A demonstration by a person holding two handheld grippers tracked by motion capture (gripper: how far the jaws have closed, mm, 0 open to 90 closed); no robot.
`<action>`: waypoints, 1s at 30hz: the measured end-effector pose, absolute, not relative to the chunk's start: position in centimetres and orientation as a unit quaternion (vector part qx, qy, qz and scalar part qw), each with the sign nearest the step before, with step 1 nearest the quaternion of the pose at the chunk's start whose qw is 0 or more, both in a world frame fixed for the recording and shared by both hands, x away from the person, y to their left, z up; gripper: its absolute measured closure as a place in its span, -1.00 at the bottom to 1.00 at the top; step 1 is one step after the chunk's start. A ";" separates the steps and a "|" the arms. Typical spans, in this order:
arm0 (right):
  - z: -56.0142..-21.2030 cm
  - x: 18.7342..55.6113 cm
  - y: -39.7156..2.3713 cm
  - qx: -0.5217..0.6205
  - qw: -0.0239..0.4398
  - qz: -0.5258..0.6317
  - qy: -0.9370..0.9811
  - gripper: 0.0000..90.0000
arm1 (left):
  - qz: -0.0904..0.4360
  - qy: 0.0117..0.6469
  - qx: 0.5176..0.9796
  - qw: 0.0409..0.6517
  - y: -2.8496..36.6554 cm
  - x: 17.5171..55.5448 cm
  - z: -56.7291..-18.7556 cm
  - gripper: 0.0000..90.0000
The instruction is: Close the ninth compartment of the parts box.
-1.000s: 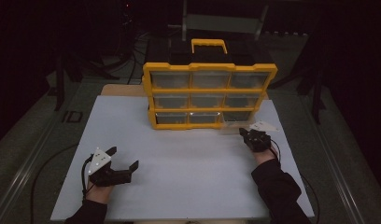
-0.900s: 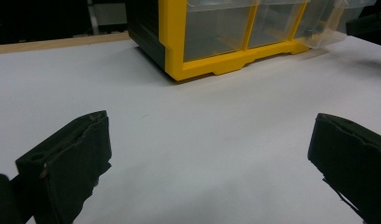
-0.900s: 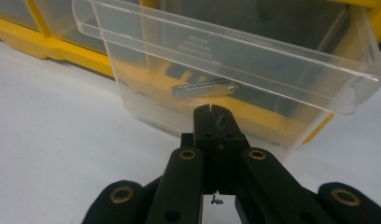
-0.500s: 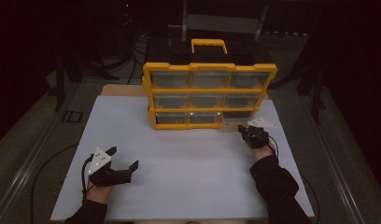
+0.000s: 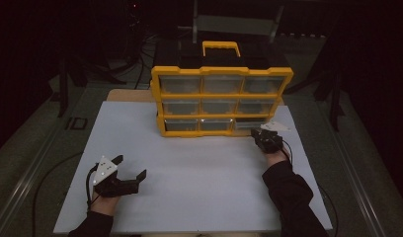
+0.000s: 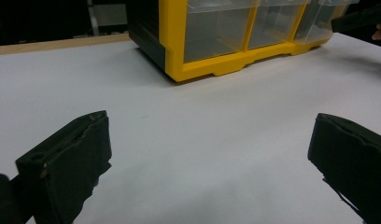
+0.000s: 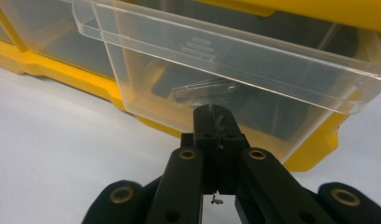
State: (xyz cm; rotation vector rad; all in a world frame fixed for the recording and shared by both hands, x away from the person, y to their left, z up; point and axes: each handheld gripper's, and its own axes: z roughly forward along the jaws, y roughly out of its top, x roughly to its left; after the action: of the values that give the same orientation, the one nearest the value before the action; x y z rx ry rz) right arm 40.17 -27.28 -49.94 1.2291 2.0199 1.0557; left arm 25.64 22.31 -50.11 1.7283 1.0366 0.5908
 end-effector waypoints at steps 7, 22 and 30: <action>-49.6 41.6 -27.2 0.467 0.271 0.393 0.744 1.00 | 0.244 0.429 0.713 0.499 22.4 25.6 -50.0 -1.00; -49.6 42.7 -26.3 0.467 0.273 0.378 0.752 1.00 | 0.243 0.427 0.714 0.499 22.3 25.6 -50.0 -1.00; -49.6 43.1 -26.2 0.476 0.271 0.364 0.753 1.00 | 0.242 0.425 0.715 0.499 22.2 25.7 -50.0 -1.00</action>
State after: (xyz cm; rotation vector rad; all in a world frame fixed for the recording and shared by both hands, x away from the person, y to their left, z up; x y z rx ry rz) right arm 43.07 -26.17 -49.56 1.2822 2.0294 0.9811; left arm 25.67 22.19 -50.05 1.7310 1.0289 0.5859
